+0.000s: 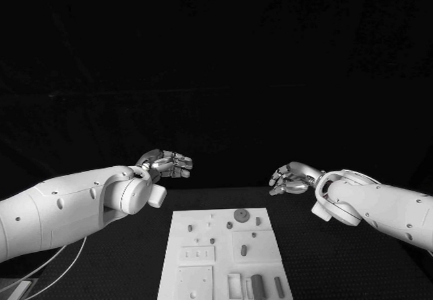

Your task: Assemble the parts on the task board

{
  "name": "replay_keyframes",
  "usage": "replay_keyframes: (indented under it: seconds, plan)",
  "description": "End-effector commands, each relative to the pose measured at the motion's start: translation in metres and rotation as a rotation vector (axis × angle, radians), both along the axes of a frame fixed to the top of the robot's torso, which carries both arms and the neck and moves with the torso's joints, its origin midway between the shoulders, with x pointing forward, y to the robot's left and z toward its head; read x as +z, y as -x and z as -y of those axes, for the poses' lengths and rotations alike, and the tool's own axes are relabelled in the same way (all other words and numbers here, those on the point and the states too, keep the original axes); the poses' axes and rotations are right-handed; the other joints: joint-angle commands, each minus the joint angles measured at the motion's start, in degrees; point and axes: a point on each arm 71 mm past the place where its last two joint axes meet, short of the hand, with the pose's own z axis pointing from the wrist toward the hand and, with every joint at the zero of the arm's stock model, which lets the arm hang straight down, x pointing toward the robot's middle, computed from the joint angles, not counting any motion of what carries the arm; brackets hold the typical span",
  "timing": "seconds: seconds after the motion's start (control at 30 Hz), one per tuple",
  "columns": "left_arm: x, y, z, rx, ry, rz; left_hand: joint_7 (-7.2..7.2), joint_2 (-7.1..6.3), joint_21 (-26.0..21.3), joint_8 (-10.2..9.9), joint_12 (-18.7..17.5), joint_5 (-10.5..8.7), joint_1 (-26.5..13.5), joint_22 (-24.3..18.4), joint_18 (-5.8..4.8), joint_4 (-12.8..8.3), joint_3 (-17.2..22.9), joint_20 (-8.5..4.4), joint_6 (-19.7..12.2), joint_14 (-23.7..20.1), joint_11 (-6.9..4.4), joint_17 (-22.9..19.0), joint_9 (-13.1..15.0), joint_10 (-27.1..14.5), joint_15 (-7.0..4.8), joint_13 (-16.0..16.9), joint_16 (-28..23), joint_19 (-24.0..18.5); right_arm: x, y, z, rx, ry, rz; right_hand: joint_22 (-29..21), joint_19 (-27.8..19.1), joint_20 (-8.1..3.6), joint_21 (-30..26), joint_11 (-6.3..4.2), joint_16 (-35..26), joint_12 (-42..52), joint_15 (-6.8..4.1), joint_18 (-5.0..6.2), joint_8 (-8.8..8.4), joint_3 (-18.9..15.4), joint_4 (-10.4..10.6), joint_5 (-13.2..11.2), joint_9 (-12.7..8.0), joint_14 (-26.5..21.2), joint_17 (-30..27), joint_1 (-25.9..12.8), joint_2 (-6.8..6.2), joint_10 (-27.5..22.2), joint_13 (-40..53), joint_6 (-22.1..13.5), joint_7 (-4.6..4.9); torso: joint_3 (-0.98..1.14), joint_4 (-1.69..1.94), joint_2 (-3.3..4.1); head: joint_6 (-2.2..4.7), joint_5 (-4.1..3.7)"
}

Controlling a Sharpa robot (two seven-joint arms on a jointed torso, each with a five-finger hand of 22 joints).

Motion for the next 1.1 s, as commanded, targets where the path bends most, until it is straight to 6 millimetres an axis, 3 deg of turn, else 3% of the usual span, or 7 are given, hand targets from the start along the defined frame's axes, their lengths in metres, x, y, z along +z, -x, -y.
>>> replay_keyframes:
  seconds: [0.03, 0.17, 0.23, 0.37, 0.53, 0.77, 1.1]
  plan:
    - [0.003, 0.009, 0.009, -0.073, 0.011, 0.024, 0.3, -1.42, -0.18, -0.58, -0.69, 0.06, -1.28, -0.16, 0.13, 0.02, -1.08, -0.32, 0.01, 0.84, 0.43, 0.24, -0.22, 0.09, -0.11, -0.15, -0.35, 0.91, 0.001, 0.002, -0.006, 0.084, 0.216, 0.12, 1.58, 12.64, -1.53, 5.01, -4.56, 6.73, 4.41, -6.3, 4.35, -0.27, 0.15, -0.05, 0.22, 0.16, 12.85, 4.75, 0.1, -2.25, 11.42, 3.62, 4.76, -1.85, 0.11, 0.36, 1.01, 0.15, -0.43]
    - [0.004, 0.016, 0.017, -0.114, 0.025, 0.041, 0.65, -2.71, -0.31, -1.37, -1.63, 0.07, -2.58, -0.39, 0.02, 0.0, -2.59, -0.71, -0.74, 1.42, 0.84, 0.6, -0.69, -0.69, -0.39, -0.47, -0.44, 1.69, 0.002, 0.003, -0.01, 0.095, 0.254, 0.148, 2.38, 17.61, -2.63, 8.37, -5.72, 12.62, 8.26, -9.01, 5.11, -1.66, -1.2, -0.2, 0.34, -0.05, 16.6, 9.07, 0.06, -3.53, 15.05, 8.14, 4.72, -2.62, 0.13, 1.01, 2.08, 0.45, -1.1]
    - [0.005, 0.018, 0.021, -0.127, 0.031, 0.048, 0.98, -3.21, -0.65, -1.91, -2.39, 0.08, -2.82, -0.63, -0.2, -0.03, -3.27, -0.86, -1.39, 1.31, 1.28, 0.72, -0.99, -1.53, -0.35, -0.76, -0.79, 1.7, 0.002, 0.003, -0.013, 0.102, 0.272, 0.156, 2.5, 19.36, -3.47, 10.78, -6.31, 18.12, 12.83, -10.41, 5.11, -2.67, -2.52, 0.05, 0.26, -0.23, 17.75, 12.92, 0.19, -4.28, 17.03, 12.4, 4.09, -2.94, 0.16, 1.7, 2.62, 0.43, -1.37]
    - [0.006, 0.027, 0.022, -0.135, 0.04, 0.046, 1.06, -3.35, -1.24, -2.12, -2.9, 0.09, -2.81, -0.98, -0.61, -0.03, -3.86, -0.97, -1.44, 0.84, 1.47, 0.78, -1.16, -1.78, -0.08, -0.92, -1.44, 1.4, 0.002, 0.003, -0.022, 0.114, 0.284, 0.166, 2.5, 21.13, -4.93, 17.02, -5.86, 32.03, 27.23, -11.94, 5.11, -5.06, -4.67, 0.17, 0.77, -0.46, 15.55, 23.21, 0.53, -4.45, 12.77, 26.36, 2.4, -3.14, 0.2, 2.56, 3.7, 0.2, -1.74]
    - [0.008, 0.041, 0.02, -0.146, 0.053, 0.041, 1.03, -3.25, -1.54, -2.22, -3.19, 0.09, -2.65, -1.16, -0.87, 0.0, -4.07, -1.09, -1.38, 0.7, 1.55, 0.87, -1.26, -1.84, 0.03, -1.01, -1.8, 1.35, 0.004, 0.005, -0.032, 0.127, 0.282, 0.161, 2.47, 20.34, -5.92, 23.12, -5.35, 38.98, 40.09, -11.12, 5.11, -7.36, -4.32, 0.15, 0.06, -0.62, 13.3, 28.01, -0.15, -4.34, 5.2, 39.43, 1.11, -1.97, 0.06, 3.55, 4.94, -0.21, -2.47]
    - [0.014, 0.053, 0.018, -0.154, 0.063, 0.043, 1.06, -3.28, -1.95, -2.4, -3.58, 0.09, -2.6, -1.37, -1.23, 0.03, -4.33, -1.2, -1.44, 0.43, 1.68, 0.94, -1.42, -1.99, 0.21, -1.14, -2.31, 1.18, 0.012, 0.004, -0.047, 0.146, 0.281, 0.172, 2.42, 20.46, -6.62, 27.68, -4.63, 42.68, 45.37, -10.38, 5.11, -10.53, -3.05, 0.21, 0.09, -1.95, 13.91, 29.7, -1.08, -4.1, 3.91, 44.49, -2.06, -1.19, -0.3, 4.69, 6.28, -0.57, -3.2]
    - [0.02, 0.062, 0.02, -0.206, 0.021, 0.087, 1.06, -3.25, -2.48, -2.68, -4.14, 0.11, -2.49, -1.62, -1.72, 0.05, -4.47, -1.39, -1.59, 0.09, 1.88, 1.03, -1.64, -2.27, 0.45, -1.34, -2.98, 0.91, 0.008, 0.0, -0.067, 0.174, 0.314, 0.155, 2.3, 20.82, -7.42, 30.73, -4.87, 45.19, 47.94, -10.59, 5.11, -10.47, -2.13, 0.45, 0.12, -2.07, 14.59, 30.59, -4.05, -3.05, 4.16, 46.73, -0.72, -1.47, -0.68, 6.21, 7.82, -0.19, -3.57]
